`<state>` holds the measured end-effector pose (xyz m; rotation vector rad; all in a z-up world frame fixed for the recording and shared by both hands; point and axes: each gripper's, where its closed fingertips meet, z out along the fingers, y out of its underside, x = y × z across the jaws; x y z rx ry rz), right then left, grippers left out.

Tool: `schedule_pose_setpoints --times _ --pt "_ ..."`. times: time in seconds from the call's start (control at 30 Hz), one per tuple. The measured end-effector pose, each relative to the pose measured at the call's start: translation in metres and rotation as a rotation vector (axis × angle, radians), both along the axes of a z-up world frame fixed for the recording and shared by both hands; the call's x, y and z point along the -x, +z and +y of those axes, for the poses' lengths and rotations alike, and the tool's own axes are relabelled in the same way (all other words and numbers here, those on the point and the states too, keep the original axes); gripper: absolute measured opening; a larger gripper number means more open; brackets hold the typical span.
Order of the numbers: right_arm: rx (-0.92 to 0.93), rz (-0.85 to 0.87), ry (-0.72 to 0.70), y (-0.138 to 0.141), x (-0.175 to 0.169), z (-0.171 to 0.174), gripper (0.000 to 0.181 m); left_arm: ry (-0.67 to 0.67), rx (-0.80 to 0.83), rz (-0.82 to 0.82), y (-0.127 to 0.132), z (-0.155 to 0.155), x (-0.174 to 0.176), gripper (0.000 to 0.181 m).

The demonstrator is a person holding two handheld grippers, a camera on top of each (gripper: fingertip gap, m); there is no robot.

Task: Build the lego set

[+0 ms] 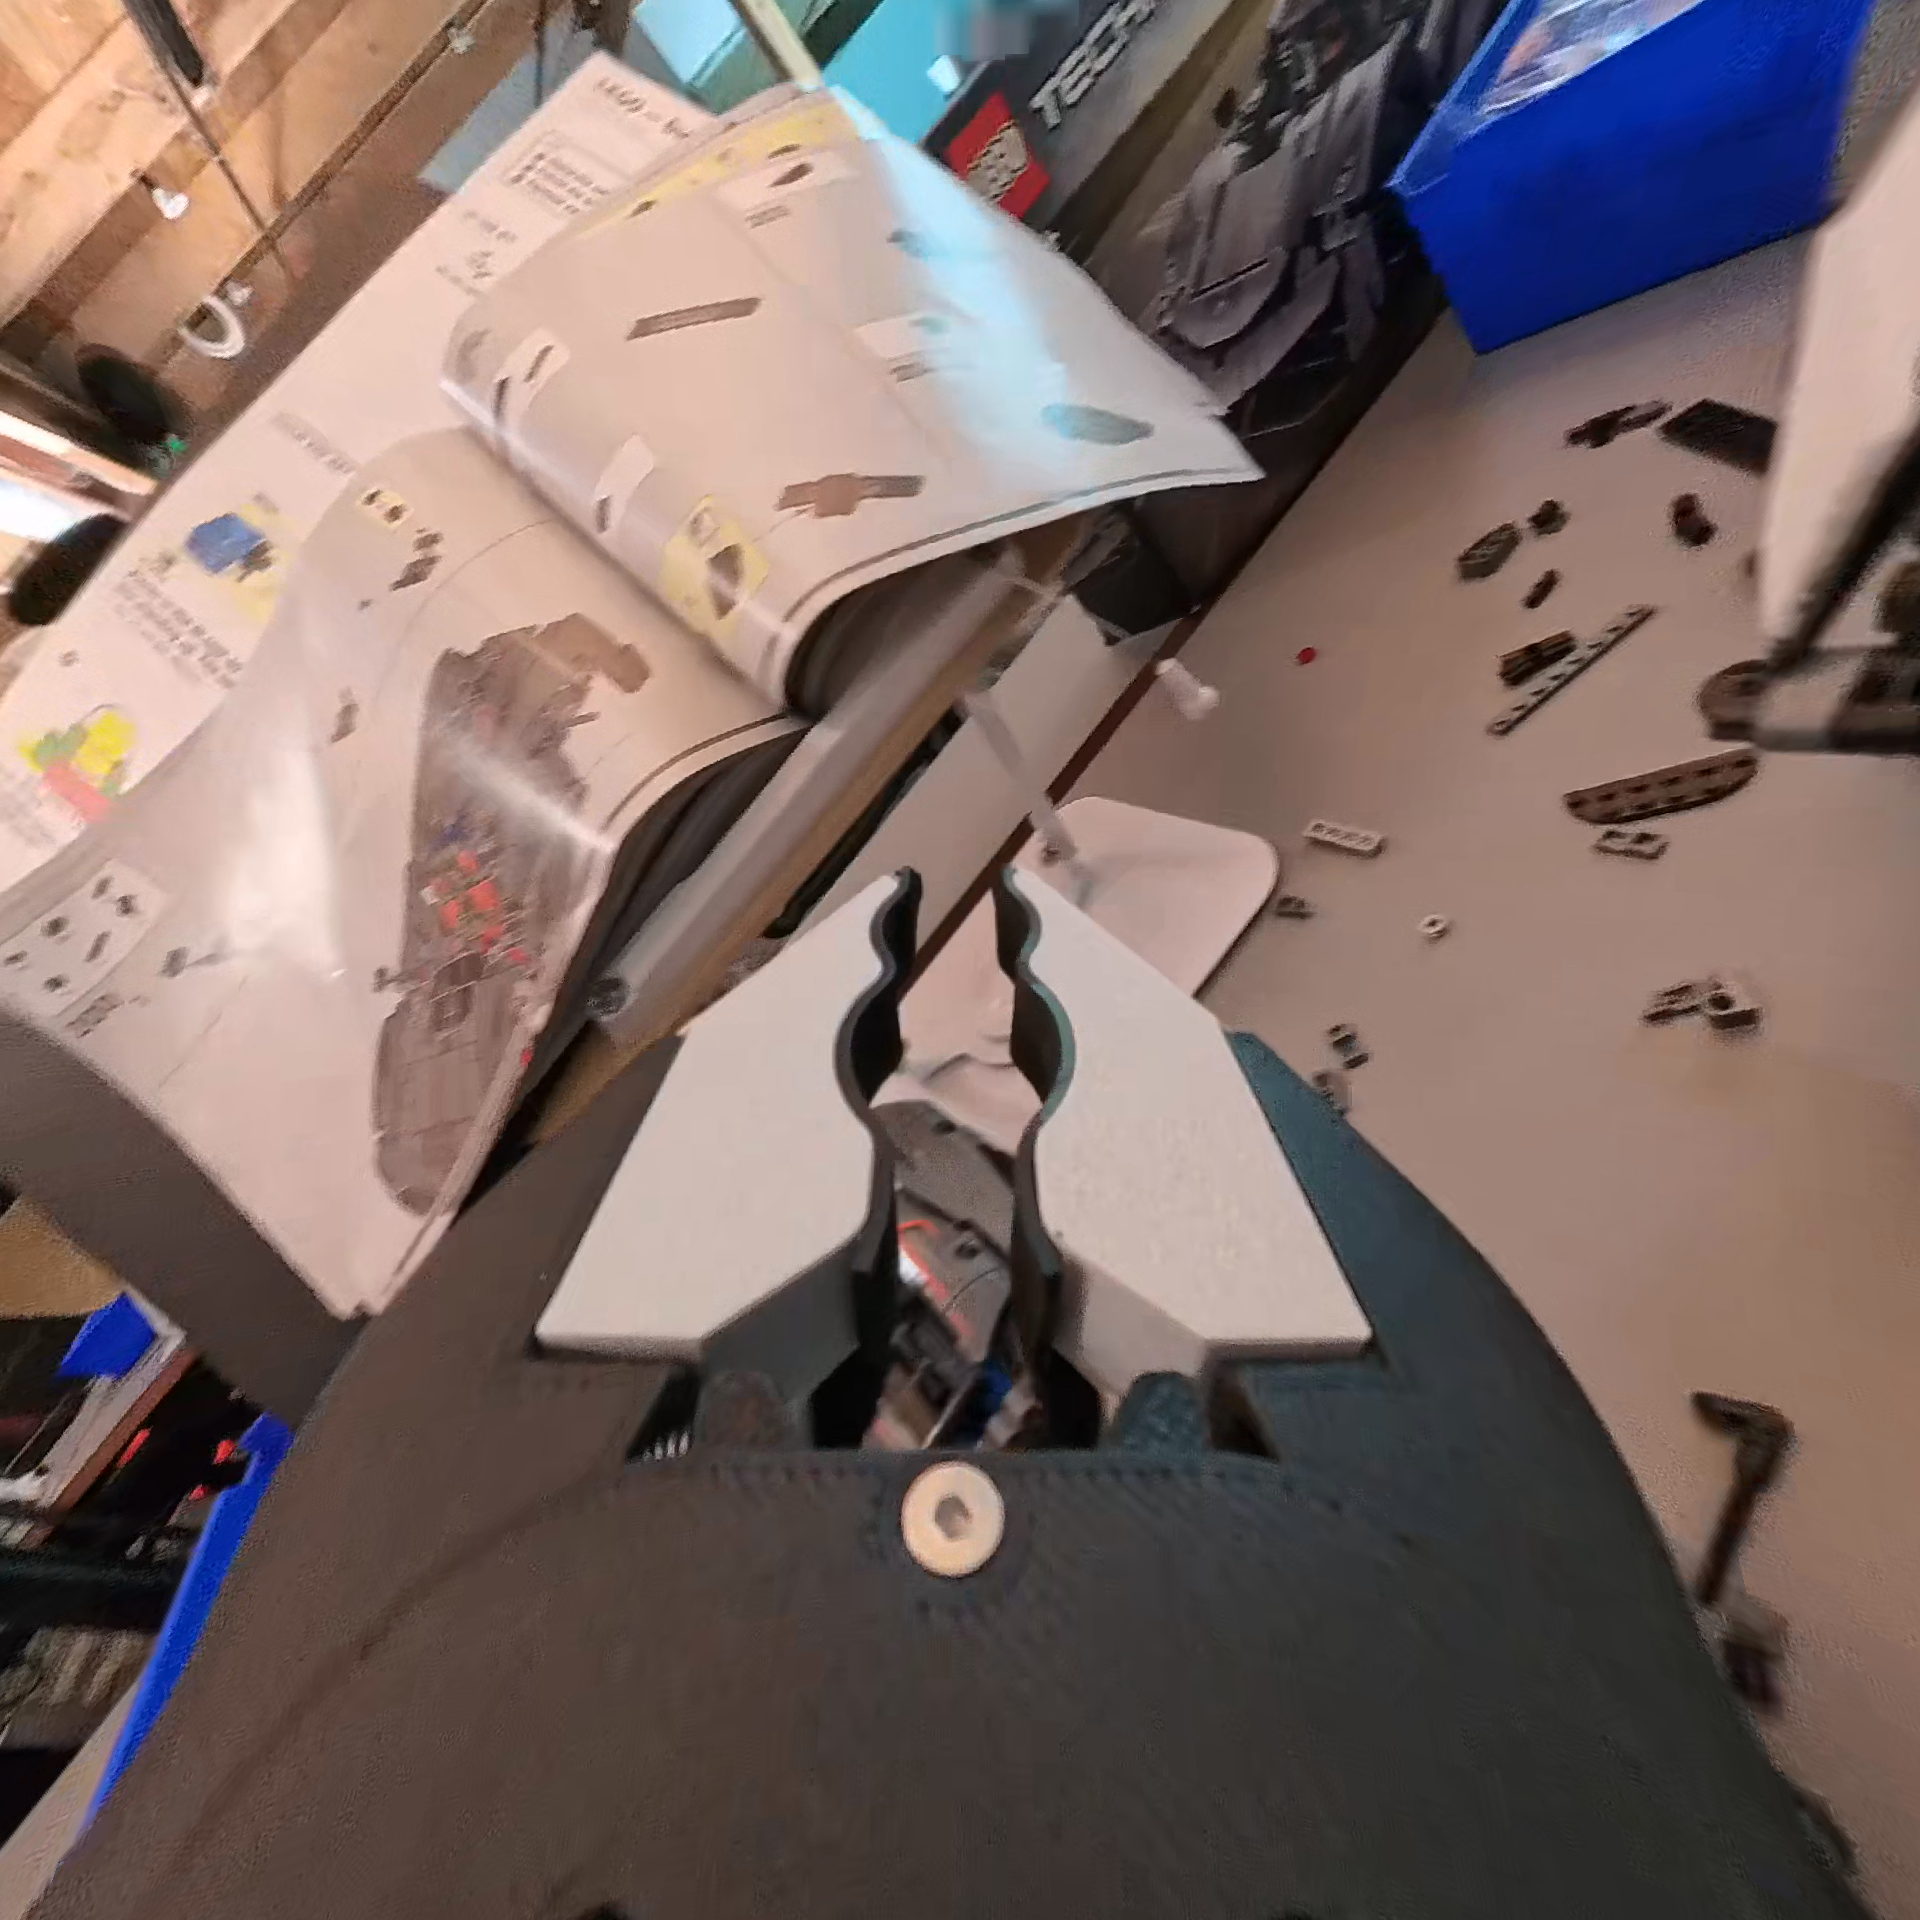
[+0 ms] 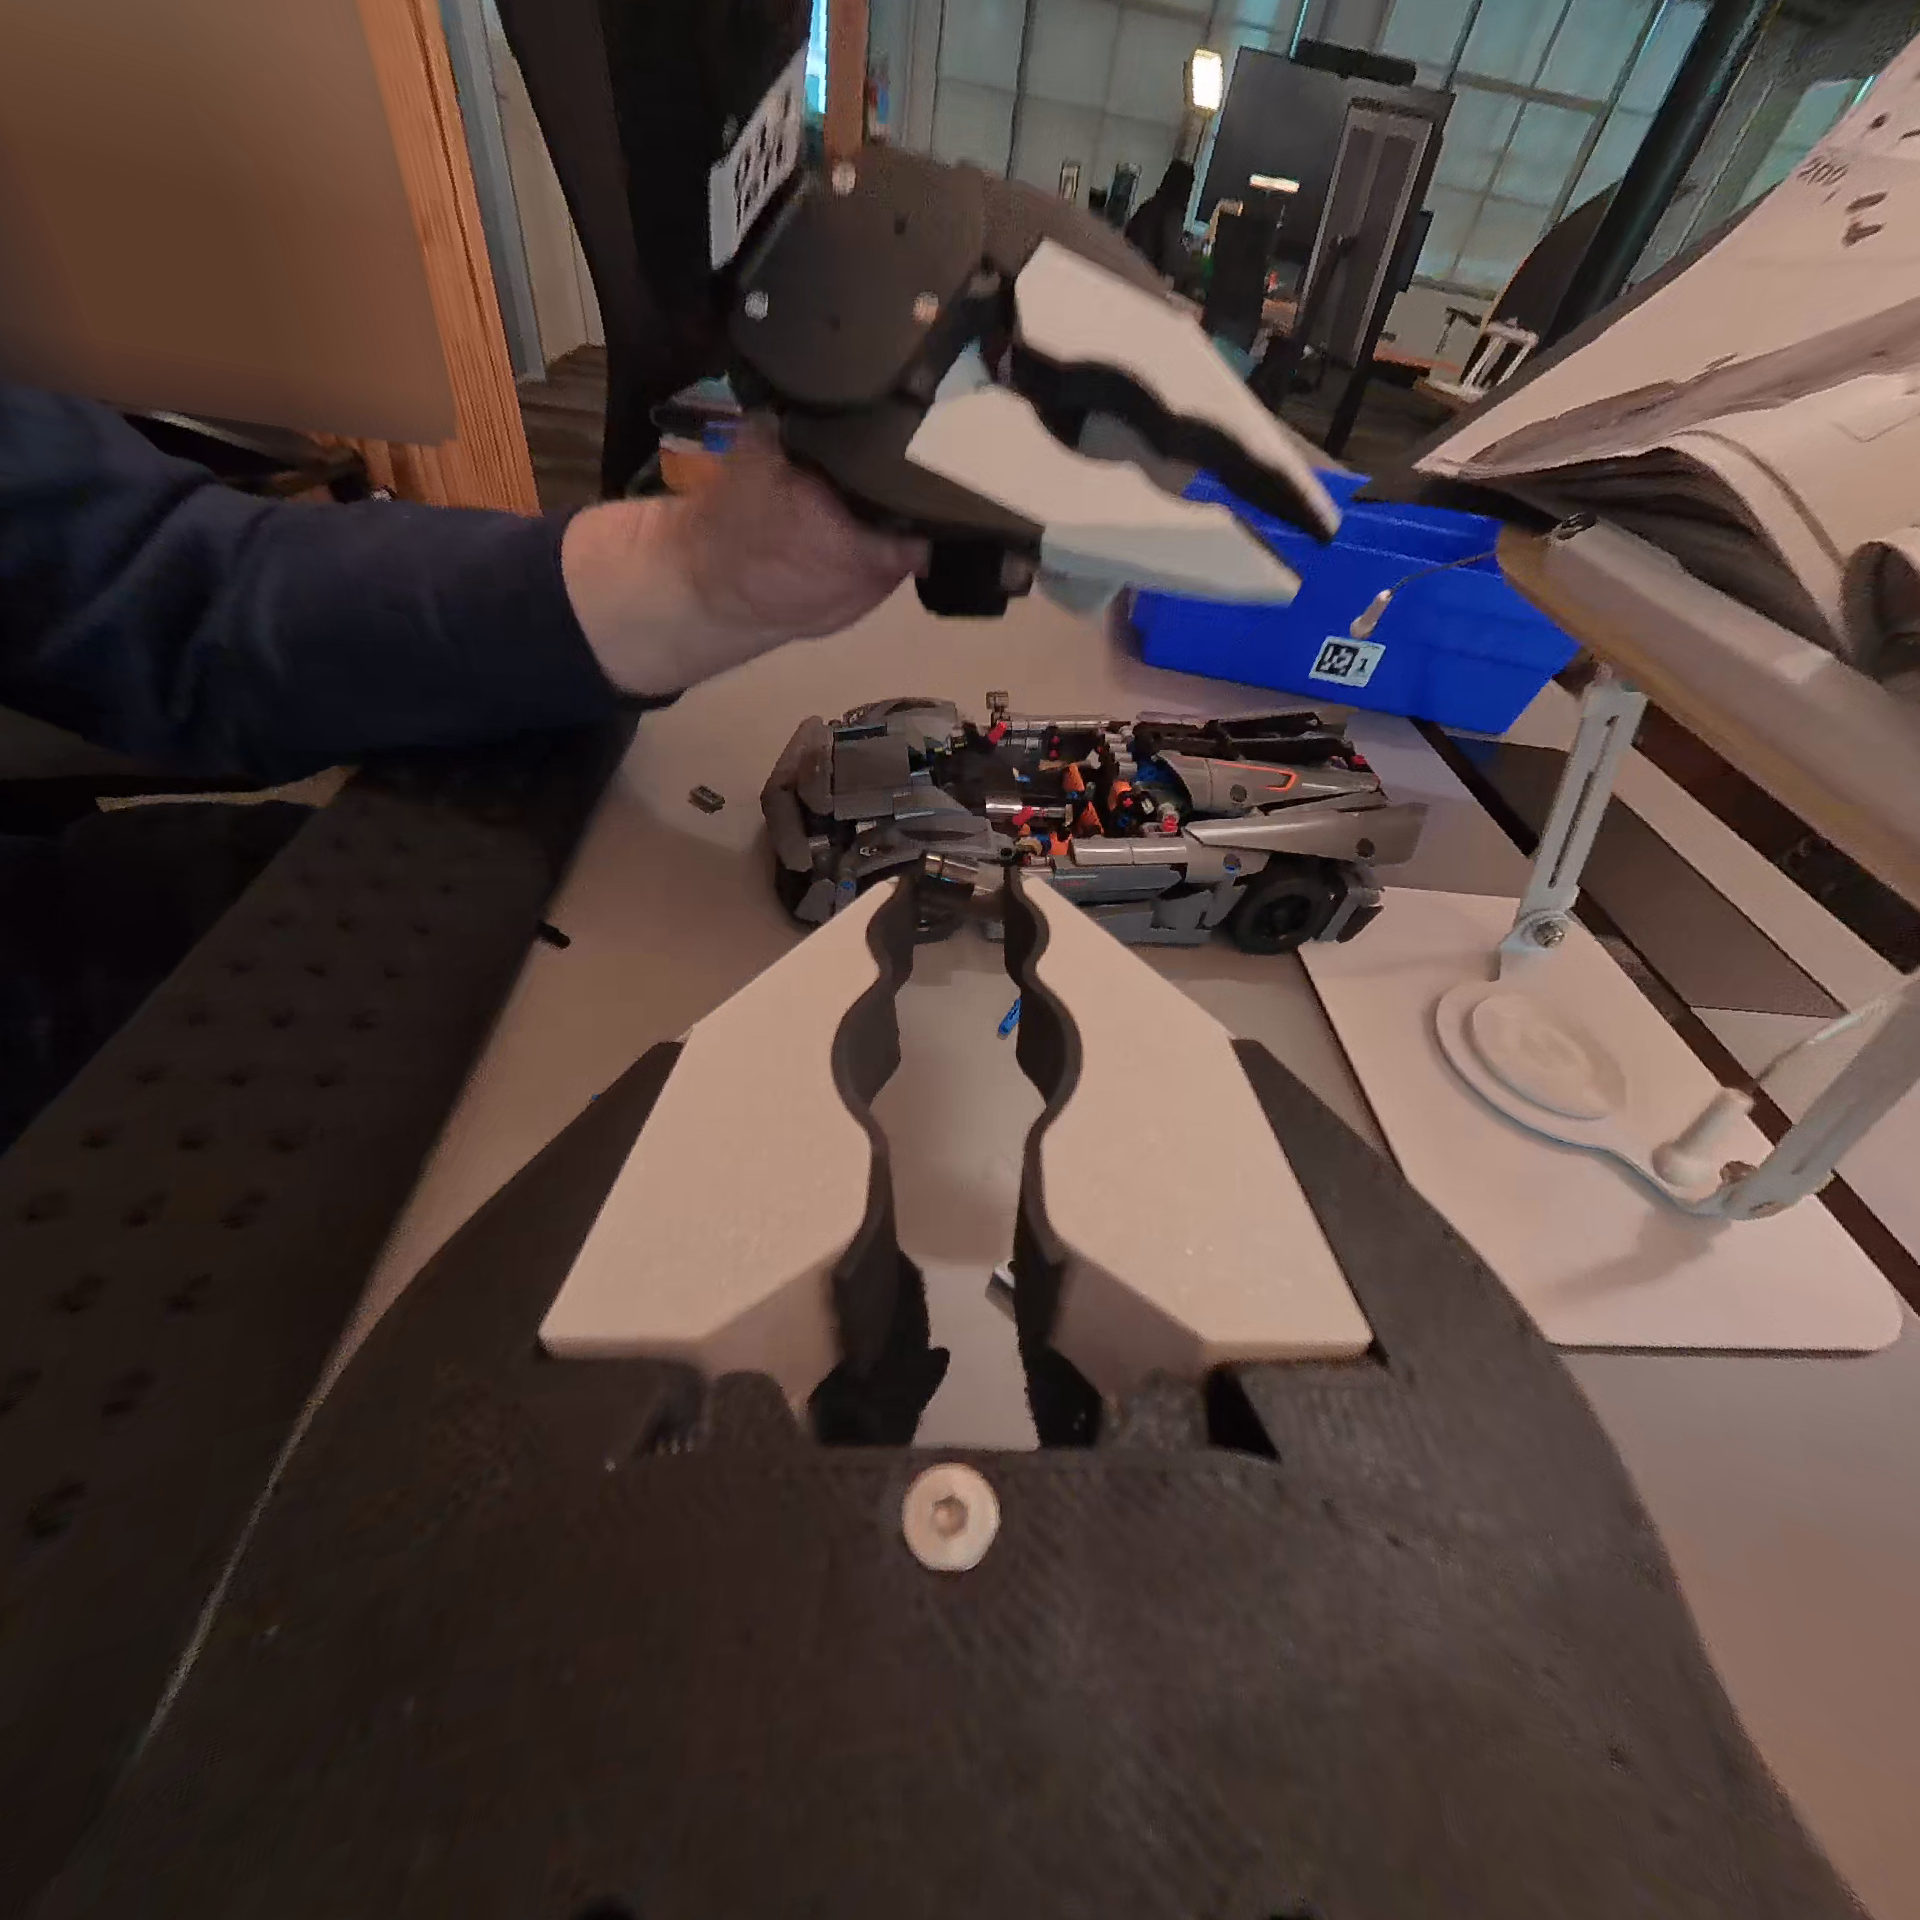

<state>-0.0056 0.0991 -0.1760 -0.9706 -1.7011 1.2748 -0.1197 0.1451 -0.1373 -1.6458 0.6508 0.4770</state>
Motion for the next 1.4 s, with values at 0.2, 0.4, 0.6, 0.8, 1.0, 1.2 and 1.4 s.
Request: schedule_pose_setpoints --times 0.2,0.4,0.6,0.8,1.0,1.2,1.4 --pt "-0.065 -0.073 0.008 -0.016 0.033 -0.016 0.014 0.034 0.100 -0.114 0.006 -0.012 0.055 0.007" --pt "-0.110 -0.119 0.023 -0.028 0.075 -0.029 0.014 -0.024 0.277 -0.210 -0.024 -0.009 0.084 0.007" --pt "-0.152 -0.152 0.039 -0.048 0.111 -0.030 0.014 -0.170 0.541 -0.199 -0.077 -0.001 0.066 0.004" --pt "-0.153 -0.191 0.056 -0.072 0.131 -0.024 0.014 -0.186 0.654 -0.175 -0.116 -0.006 0.056 0.000" --pt "-0.170 -0.209 0.051 -0.083 0.139 -0.020 0.014 -0.148 0.659 -0.158 -0.126 -0.004 0.064 0.000" --pt "-0.157 -0.204 0.062 -0.086 0.143 -0.017 0.014 -0.147 0.658 -0.139 -0.127 -0.005 0.064 0.000" --pt "-0.163 -0.222 0.068 -0.091 0.144 -0.015 0.004 -0.156 0.643 -0.179 -0.122 -0.006 0.068 0.000"
